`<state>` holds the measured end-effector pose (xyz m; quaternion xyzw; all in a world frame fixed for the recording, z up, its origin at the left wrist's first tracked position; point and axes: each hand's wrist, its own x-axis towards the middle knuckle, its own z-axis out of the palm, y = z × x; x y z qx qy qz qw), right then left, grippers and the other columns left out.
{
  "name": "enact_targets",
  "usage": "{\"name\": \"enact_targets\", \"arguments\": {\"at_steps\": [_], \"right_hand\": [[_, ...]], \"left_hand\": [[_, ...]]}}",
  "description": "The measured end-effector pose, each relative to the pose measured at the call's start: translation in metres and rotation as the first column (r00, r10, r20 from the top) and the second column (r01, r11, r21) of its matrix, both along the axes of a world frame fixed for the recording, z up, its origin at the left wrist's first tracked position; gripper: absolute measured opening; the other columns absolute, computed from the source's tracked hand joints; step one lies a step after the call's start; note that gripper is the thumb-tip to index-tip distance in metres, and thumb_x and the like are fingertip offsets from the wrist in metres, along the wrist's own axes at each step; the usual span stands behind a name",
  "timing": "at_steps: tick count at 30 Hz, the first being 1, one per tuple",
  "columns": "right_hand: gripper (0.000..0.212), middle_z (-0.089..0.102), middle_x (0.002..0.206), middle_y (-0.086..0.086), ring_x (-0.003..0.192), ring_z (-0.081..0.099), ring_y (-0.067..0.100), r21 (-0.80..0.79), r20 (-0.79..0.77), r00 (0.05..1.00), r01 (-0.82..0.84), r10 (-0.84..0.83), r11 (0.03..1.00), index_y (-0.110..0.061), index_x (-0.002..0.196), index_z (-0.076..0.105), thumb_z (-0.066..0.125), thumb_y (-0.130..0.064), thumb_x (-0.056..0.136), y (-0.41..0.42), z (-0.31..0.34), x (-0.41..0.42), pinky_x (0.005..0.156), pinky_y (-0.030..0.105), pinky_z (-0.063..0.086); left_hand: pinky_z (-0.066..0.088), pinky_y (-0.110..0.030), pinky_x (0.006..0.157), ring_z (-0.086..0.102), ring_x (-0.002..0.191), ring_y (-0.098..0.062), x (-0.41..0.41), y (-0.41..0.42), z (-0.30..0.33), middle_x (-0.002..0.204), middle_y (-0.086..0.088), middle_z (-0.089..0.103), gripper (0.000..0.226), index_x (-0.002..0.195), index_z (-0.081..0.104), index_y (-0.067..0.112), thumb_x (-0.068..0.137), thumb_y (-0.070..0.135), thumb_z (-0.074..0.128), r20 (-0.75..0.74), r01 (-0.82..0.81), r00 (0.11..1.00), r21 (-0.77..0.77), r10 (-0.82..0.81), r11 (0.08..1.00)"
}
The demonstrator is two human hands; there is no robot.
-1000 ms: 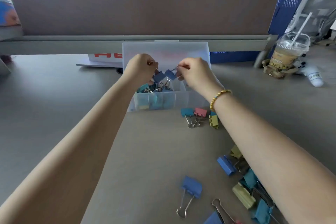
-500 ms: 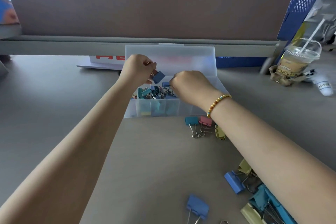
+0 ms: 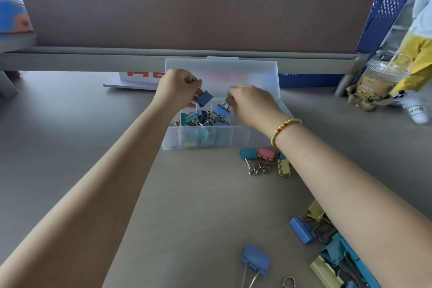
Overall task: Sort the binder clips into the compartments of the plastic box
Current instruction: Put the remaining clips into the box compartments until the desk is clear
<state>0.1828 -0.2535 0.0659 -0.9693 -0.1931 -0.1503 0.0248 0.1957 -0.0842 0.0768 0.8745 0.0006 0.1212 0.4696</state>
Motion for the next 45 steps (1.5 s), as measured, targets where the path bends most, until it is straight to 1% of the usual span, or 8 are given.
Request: {"name": "enact_targets", "arguments": {"at_steps": [6, 12, 17, 20, 25, 33, 40, 45], "right_hand": [[0.029, 0.057, 0.088, 0.007, 0.077, 0.05, 0.022, 0.124, -0.408, 0.912, 0.108, -0.049, 0.986, -0.008, 0.1, 0.061, 0.037, -0.024, 0.101, 0.003, 0.016, 0.02, 0.057, 0.027, 0.036], [0.035, 0.059, 0.079, 0.013, 0.074, 0.062, 0.027, 0.261, -0.476, 0.876, 0.231, -0.083, 0.937, 0.002, 0.088, 0.065, 0.046, -0.026, 0.098, 0.019, 0.0, 0.038, 0.05, 0.023, 0.036], [0.017, 0.058, 0.092, 0.01, 0.08, 0.058, 0.023, 0.361, -0.291, 0.956, 0.141, -0.032, 0.922, -0.005, 0.106, 0.05, 0.053, -0.016, 0.094, 0.02, -0.005, 0.028, 0.056, 0.024, 0.041], [0.015, 0.065, 0.101, 0.008, 0.093, 0.06, 0.023, 0.354, -0.159, 0.987, 0.066, -0.009, 0.933, -0.008, 0.103, 0.063, 0.052, -0.008, 0.093, 0.013, -0.007, 0.023, 0.077, 0.029, 0.049], [0.021, 0.065, 0.116, 0.008, 0.105, 0.059, 0.024, 0.217, -0.29, 0.957, 0.032, 0.033, 0.976, -0.01, 0.107, 0.07, 0.054, -0.012, 0.093, 0.006, -0.014, 0.019, 0.088, 0.027, 0.045], [0.028, 0.058, 0.118, 0.011, 0.11, 0.056, 0.025, 0.37, -0.174, 0.985, 0.079, -0.015, 0.926, -0.009, 0.115, 0.065, 0.046, -0.006, 0.096, -0.016, -0.014, 0.02, 0.088, 0.025, 0.041], [0.029, 0.058, 0.124, 0.009, 0.112, 0.056, 0.022, 0.481, -0.132, 0.99, 0.115, -0.058, 0.869, -0.011, 0.118, 0.064, 0.042, -0.011, 0.099, -0.045, -0.014, 0.007, 0.083, 0.018, 0.038], [0.031, 0.058, 0.12, 0.009, 0.108, 0.057, 0.02, 0.518, -0.09, 0.996, 0.064, -0.02, 0.853, -0.013, 0.118, 0.064, 0.041, -0.011, 0.098, -0.049, -0.01, 0.004, 0.083, 0.018, 0.037]], "left_hand": [[0.051, -0.017, 0.043, 0.062, 0.057, -0.012, 0.003, 0.0, 0.0, 0.095, -0.017, 0.071, 0.021, 0.1, 0.065, 0.001, 0.094, 0.018, 0.054, 0.005, -0.008, 1.0, 0.031, 0.007, 0.999], [0.054, -0.023, 0.051, 0.065, 0.066, -0.02, 0.004, -0.003, -0.001, 0.099, -0.017, 0.07, 0.022, 0.103, 0.065, 0.003, 0.095, 0.019, 0.052, -0.005, -0.009, 1.0, 0.067, 0.01, 0.998], [0.054, -0.023, 0.051, 0.067, 0.07, -0.023, 0.004, 0.002, -0.001, 0.1, -0.018, 0.07, 0.024, 0.106, 0.064, 0.002, 0.095, 0.019, 0.052, -0.009, -0.019, 1.0, 0.068, 0.019, 0.997], [0.055, -0.027, 0.056, 0.066, 0.067, -0.022, 0.003, 0.002, -0.002, 0.099, -0.017, 0.071, 0.023, 0.105, 0.064, 0.002, 0.095, 0.018, 0.052, -0.012, -0.017, 1.0, 0.06, 0.018, 0.998], [0.055, -0.024, 0.055, 0.066, 0.07, -0.022, 0.001, -0.002, -0.001, 0.099, -0.017, 0.07, 0.023, 0.105, 0.064, 0.001, 0.095, 0.018, 0.051, -0.017, -0.006, 1.0, 0.051, 0.007, 0.999], [0.057, -0.036, 0.068, 0.067, 0.076, -0.03, -0.002, -0.019, 0.005, 0.092, -0.017, 0.065, 0.015, 0.084, 0.052, 0.006, 0.094, 0.017, 0.055, -0.138, 0.079, 0.987, 0.008, -0.077, 0.997], [0.044, -0.026, 0.06, 0.053, 0.064, -0.021, 0.018, -0.069, 0.0, 0.087, -0.012, 0.07, 0.026, 0.087, 0.072, 0.004, 0.089, 0.027, 0.06, -0.15, 0.241, 0.968, 0.316, -0.203, 0.918], [0.044, -0.033, 0.075, 0.059, 0.1, -0.031, 0.035, -0.091, -0.023, 0.109, -0.012, 0.066, 0.027, 0.106, 0.063, 0.009, 0.091, 0.03, 0.057, -0.202, 0.188, 0.976, 0.615, -0.077, 0.766]]}}
